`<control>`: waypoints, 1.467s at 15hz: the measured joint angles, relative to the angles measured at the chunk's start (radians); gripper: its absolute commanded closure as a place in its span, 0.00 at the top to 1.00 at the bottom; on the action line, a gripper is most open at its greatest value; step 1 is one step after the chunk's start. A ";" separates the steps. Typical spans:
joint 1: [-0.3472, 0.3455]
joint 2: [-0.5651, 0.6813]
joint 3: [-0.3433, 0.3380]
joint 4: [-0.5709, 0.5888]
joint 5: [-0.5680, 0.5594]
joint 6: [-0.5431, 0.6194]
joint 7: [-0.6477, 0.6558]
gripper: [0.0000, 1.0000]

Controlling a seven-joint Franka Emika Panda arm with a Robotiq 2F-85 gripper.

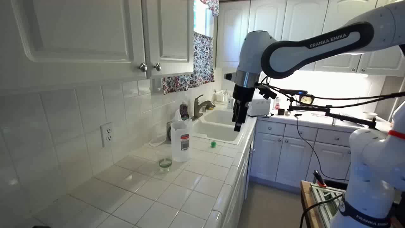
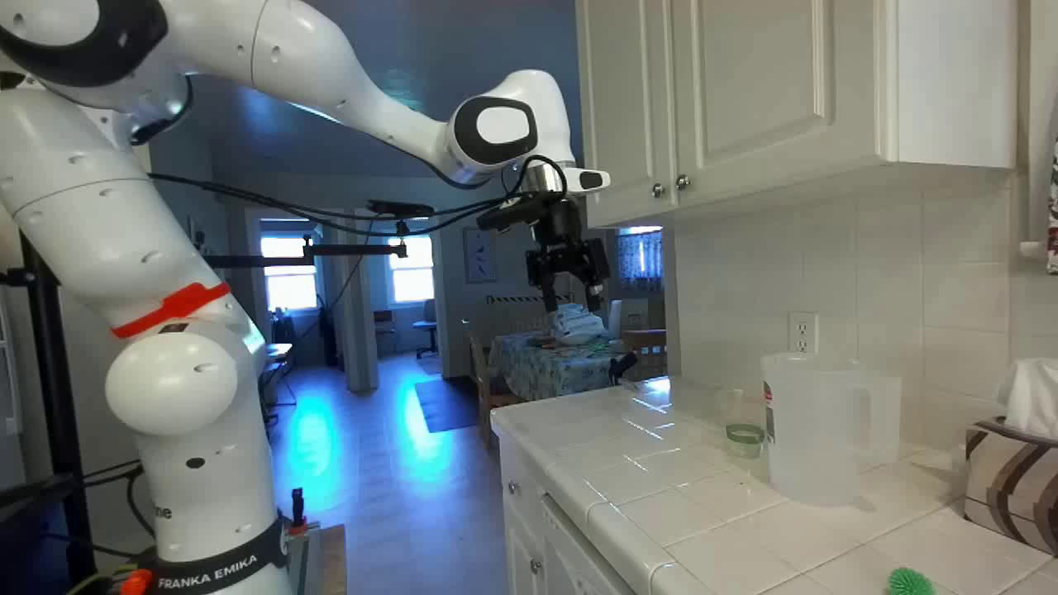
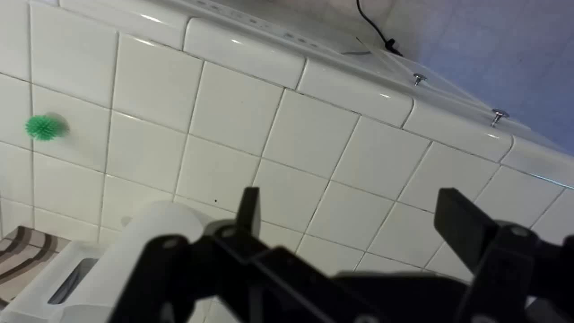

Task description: Pour the contents from the cup into the jar

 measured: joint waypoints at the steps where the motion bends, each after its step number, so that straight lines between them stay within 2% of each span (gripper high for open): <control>1: 0.000 0.000 0.000 0.000 0.000 0.000 0.000 1.00; 10: 0.000 0.000 0.000 0.000 0.000 0.000 0.000 1.00; 17: -0.065 0.071 0.001 0.055 0.008 -0.021 0.264 1.00; 22: -0.115 0.131 0.001 0.060 -0.019 0.191 0.405 1.00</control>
